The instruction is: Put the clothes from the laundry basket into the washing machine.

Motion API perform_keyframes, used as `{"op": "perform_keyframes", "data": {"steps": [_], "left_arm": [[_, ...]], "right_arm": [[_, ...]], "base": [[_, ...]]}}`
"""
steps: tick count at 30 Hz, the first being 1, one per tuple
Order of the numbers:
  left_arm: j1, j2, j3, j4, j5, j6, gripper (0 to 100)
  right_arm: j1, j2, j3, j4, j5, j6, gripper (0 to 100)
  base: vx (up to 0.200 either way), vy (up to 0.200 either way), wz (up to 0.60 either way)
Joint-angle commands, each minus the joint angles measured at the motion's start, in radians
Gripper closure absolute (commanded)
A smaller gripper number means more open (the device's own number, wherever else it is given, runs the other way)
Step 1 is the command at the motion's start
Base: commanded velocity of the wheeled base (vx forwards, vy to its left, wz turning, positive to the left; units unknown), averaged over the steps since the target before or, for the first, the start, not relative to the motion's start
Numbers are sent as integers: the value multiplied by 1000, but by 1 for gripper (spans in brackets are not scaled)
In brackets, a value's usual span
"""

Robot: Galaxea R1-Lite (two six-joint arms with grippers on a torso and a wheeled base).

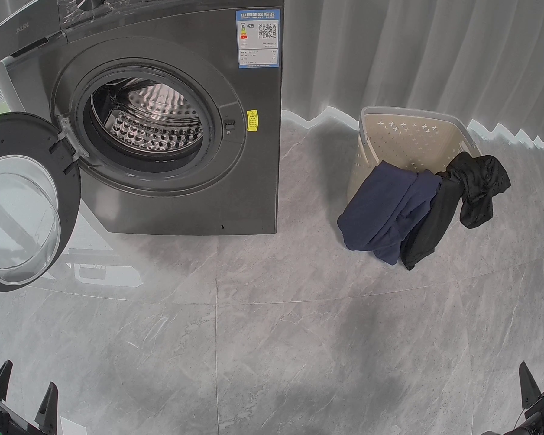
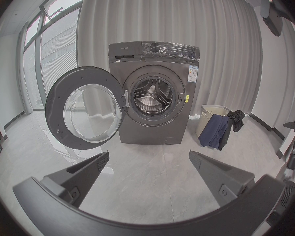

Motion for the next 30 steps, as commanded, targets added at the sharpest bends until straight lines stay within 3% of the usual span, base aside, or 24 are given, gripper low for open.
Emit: {"op": "perform_keyframes", "data": {"steps": [1,12,30], "left_arm": [[1,-11,18,0,1,-1,0],[1,-11,18,0,1,1,0],[1,-11,18,0,1,1,0]], "right_arm": [[1,-13,18,0,0,1,0],[1,-13,18,0,3,-1,0],[1,-13,18,0,3,-1,0]], "base": [[200,0,0],[36,0,0],[0,-200,0]]}}
